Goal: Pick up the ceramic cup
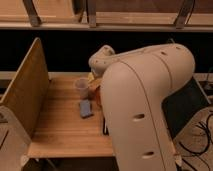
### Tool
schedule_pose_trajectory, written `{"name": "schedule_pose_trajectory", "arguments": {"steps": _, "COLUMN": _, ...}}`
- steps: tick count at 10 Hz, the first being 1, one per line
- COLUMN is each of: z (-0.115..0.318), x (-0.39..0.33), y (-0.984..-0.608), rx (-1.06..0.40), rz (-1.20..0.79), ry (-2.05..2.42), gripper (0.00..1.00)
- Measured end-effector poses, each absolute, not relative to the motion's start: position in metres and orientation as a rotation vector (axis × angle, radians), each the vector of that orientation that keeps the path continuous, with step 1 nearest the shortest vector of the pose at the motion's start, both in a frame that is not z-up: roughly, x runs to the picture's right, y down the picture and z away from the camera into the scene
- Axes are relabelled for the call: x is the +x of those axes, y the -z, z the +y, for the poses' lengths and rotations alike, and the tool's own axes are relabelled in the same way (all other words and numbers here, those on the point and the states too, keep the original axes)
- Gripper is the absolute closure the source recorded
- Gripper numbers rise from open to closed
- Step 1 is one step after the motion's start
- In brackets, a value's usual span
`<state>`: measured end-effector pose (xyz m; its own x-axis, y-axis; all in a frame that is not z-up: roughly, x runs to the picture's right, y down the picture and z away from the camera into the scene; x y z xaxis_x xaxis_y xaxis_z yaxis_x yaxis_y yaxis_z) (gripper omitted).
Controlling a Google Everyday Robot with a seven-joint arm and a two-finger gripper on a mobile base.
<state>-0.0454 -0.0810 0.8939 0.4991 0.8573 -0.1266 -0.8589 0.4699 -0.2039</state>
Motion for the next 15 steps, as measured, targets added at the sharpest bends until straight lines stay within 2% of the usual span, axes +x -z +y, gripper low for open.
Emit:
{"name": "schedule_pose_trajectory", "arguments": {"steps": 3, "z": -0.085, "x": -0.067, "y": -0.91, "rx": -0.278, "rz": -0.014, "ry": -1.033, "gripper": 0.2}}
{"name": "schedule_pose_trajectory", "arguments": {"steps": 7, "z": -0.083, "x": -0.066, "y": -0.911, "rx": -0.28, "rz": -0.012, "ry": -1.032, "gripper": 0.2}}
{"name": "schedule_pose_trajectory", "arguments": {"steps": 12, "z": -0.05, "x": -0.099, "y": -0.932, "rx": -0.373, "rz": -0.015, "ry": -0.949, "gripper": 0.21}}
{"name": "schedule_pose_trajectory", "arguments": {"steps": 13, "z": -0.047, "x": -0.103, "y": -0.937, "rx": -0.39, "rz": -0.01, "ry": -0.935, "gripper": 0.27}}
{"name": "schedule_pose_trajectory", "arguments": {"steps": 15, "z": -0.035, "x": -0.11, "y": -0.948, "rx": -0.44, "rz": 0.003, "ry": -0.918, "gripper": 0.48}}
